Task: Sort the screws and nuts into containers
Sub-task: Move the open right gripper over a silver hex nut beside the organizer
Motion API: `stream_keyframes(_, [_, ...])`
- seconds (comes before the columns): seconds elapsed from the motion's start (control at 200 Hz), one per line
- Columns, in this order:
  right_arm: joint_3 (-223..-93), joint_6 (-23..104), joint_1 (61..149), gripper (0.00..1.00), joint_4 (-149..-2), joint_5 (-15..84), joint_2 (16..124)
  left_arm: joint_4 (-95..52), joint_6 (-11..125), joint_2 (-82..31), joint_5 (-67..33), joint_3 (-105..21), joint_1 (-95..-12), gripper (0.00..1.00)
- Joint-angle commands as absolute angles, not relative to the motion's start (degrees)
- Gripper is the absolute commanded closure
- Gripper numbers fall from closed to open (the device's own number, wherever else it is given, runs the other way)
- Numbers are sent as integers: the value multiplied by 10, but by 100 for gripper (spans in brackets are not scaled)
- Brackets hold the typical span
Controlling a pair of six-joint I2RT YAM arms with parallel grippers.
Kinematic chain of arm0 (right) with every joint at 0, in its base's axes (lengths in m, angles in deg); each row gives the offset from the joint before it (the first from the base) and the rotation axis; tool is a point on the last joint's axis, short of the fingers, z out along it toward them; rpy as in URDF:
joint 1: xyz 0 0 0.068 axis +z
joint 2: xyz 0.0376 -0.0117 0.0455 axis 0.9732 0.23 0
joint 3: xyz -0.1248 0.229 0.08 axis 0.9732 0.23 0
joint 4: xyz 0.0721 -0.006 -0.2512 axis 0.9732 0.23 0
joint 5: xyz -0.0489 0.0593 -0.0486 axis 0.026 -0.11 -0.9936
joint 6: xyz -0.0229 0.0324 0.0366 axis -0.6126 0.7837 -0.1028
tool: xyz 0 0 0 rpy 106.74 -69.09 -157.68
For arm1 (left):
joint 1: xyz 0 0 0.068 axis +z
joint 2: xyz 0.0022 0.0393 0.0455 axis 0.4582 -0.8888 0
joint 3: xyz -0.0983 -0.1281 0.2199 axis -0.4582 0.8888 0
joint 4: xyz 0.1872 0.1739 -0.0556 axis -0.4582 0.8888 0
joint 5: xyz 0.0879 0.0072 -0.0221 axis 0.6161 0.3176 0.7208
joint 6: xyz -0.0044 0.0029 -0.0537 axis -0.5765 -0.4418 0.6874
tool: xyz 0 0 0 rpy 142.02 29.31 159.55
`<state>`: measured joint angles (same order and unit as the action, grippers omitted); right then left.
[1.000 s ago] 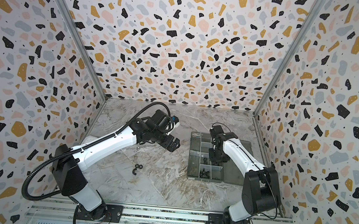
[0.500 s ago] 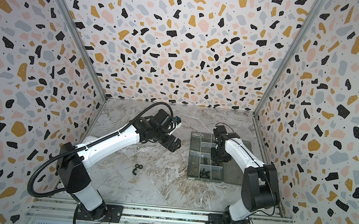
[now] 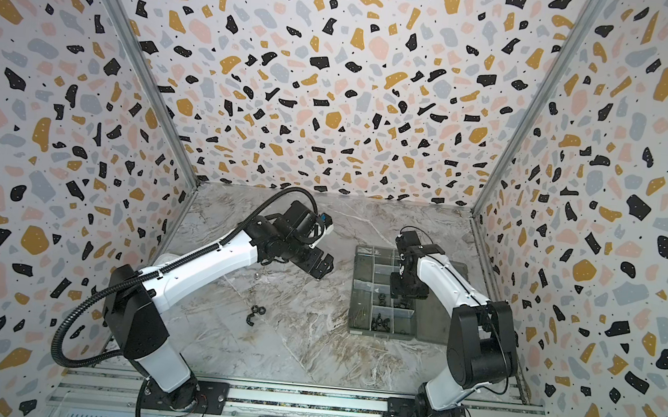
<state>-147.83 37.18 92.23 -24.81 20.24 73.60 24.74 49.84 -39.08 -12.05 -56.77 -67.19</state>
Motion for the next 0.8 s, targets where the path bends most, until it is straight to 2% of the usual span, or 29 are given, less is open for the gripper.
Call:
stream_keyframes(0.0, [-1532,369,928,39,-229,199,716,213,524,-354,-129,-540,-645,0])
stream_keyframes(0.34, [-1675,369,1015,43,-229,228,798,237,571,-336,-35,-470,-572,5])
stream_keyframes(0.796, [-1867,345,1118,54,-213,284,1011,236,615,-190,-8,-364,-526,3])
